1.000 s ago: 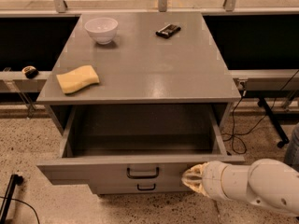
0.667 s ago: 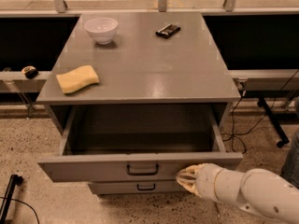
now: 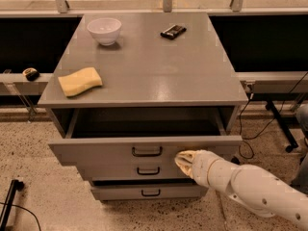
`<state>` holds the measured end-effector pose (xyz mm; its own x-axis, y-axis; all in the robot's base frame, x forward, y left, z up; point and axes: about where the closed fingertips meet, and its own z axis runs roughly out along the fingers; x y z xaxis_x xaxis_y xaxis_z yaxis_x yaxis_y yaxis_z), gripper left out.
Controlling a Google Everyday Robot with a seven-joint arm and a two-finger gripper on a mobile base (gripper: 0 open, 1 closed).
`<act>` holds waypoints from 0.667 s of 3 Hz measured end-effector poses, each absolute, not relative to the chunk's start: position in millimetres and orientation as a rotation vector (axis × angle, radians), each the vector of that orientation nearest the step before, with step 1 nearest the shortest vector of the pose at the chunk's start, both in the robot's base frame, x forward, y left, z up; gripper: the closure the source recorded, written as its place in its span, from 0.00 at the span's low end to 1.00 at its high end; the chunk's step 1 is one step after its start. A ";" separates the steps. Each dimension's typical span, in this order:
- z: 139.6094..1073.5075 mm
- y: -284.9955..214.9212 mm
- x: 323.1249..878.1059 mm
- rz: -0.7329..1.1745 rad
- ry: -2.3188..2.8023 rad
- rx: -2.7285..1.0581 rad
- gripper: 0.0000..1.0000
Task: Close top drawer
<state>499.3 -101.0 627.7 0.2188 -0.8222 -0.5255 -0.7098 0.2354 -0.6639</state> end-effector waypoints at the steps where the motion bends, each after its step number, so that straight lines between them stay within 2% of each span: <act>1: 634.5 -101.2 526.4 -0.138 1.480 -1.476 1.00; 2: 636.3 -112.0 547.5 -0.105 1.440 -1.454 1.00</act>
Offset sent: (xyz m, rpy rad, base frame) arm 0.0845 -0.0202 0.0129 0.2373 -0.0081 0.1983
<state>547.5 -112.0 636.3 0.2751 -0.7733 -0.5712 -0.6827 0.2612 -0.6824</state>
